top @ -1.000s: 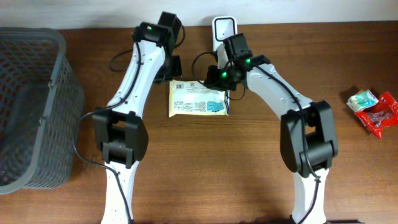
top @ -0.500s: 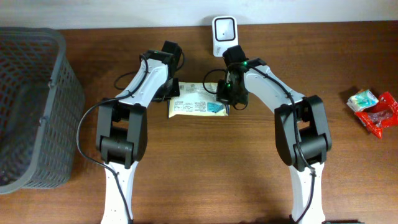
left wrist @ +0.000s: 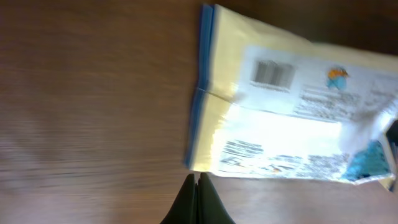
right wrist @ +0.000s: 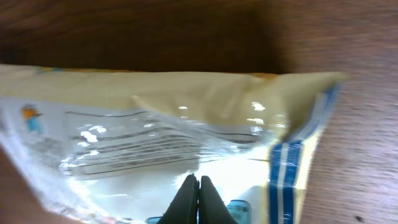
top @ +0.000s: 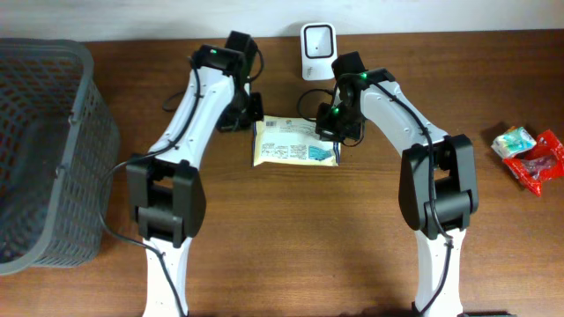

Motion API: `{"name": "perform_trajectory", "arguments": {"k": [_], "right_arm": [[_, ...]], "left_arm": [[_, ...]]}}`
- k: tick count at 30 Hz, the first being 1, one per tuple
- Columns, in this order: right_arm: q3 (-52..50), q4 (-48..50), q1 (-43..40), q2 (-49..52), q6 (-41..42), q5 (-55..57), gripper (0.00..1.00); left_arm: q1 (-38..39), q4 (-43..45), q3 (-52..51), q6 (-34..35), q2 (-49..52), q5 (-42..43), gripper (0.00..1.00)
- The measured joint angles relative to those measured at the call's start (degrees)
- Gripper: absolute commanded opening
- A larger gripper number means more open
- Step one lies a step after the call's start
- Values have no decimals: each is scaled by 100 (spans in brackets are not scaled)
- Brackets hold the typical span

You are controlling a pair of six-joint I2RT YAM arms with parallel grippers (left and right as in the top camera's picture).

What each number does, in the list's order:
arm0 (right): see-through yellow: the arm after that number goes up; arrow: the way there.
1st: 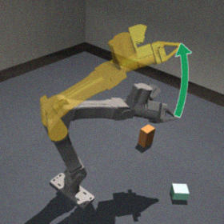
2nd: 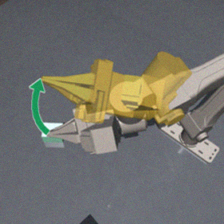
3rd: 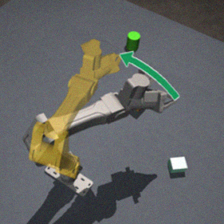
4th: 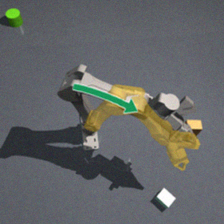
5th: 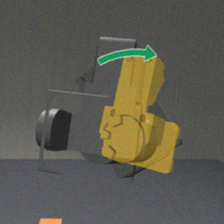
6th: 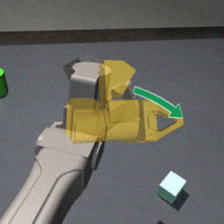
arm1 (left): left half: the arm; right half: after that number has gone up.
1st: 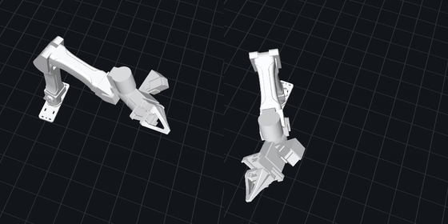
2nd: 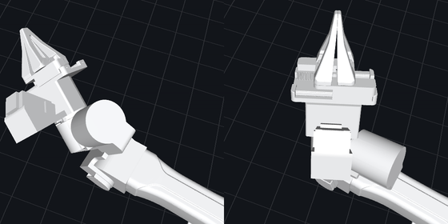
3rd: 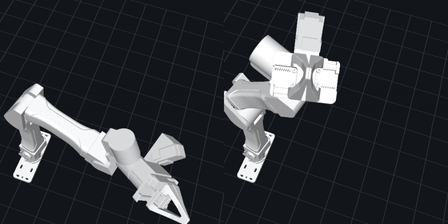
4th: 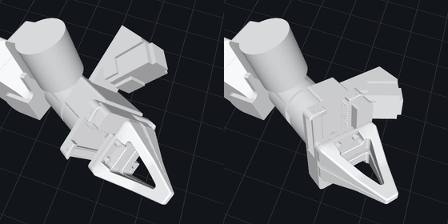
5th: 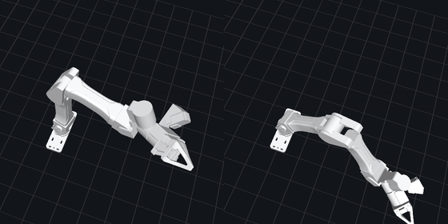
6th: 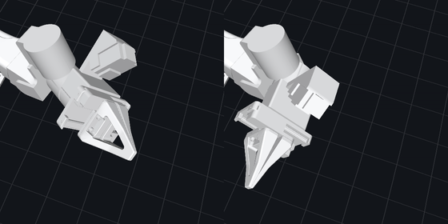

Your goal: Scan the item barcode

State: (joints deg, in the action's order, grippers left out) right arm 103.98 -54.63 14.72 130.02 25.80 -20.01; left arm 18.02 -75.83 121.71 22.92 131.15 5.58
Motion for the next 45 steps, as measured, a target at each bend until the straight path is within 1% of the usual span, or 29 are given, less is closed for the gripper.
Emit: {"name": "perform_trajectory", "arguments": {"k": [3,6,11,15,17,18,19,20,21,22,23,24,27,29,34,42,43,45], "right_arm": [[0,17,4,0,-59,-214,5],[0,20,28,0,-76,-348,5],[-352,299,87,0,-90,-319,4],[-389,-83,55,0,-26,393,4],[-387,-249,20,0,-4,772,4],[-378,-372,-11,-2,-2,955,6],[-358,-514,-37,-22,-2,1097,14],[-313,-651,-57,-44,-33,1187,33],[-258,-748,-72,-83,-85,1272,55],[-142,-844,-85,-155,-105,1344,75],[-26,-863,-101,-238,-109,1394,88],[76,-861,-109,-323,-146,1429,99],[236,-776,-170,-474,-197,1436,99],[232,-638,-372,-476,-269,1204,99],[186,-385,-1154,-422,-1331,-96,99],[-474,420,-1119,-72,-1665,-721,100],[-507,555,-1119,-79,-1679,-791,96],[-579,789,-1128,-72,-1707,-1045,77]], "left_arm": [[203,17,0,2,317,374,0],[448,59,0,0,800,557,0],[472,-59,39,2,988,592,0],[389,-509,133,0,1010,219,0],[245,-855,400,0,1113,9,0],[144,-1032,619,0,1187,-55,0],[48,-1185,883,0,1231,-120,0],[-39,-1340,1182,0,1257,-166,9],[-109,-1416,1440,0,1259,-195,28],[-190,-1456,1722,-9,1259,-221,55],[-249,-1449,1895,-28,1255,-254,86],[-321,-1438,2009,-42,1252,-278,99],[-413,-1438,2013,-44,1257,-308,99],[-439,-1419,2002,-44,1257,-330,99],[-426,-1353,1950,-44,1257,-330,99],[-422,-1357,1950,-44,1257,-332,99],[-422,-1366,1950,-44,1257,-332,99],[-422,-1366,1950,-44,1257,-332,99]]}}
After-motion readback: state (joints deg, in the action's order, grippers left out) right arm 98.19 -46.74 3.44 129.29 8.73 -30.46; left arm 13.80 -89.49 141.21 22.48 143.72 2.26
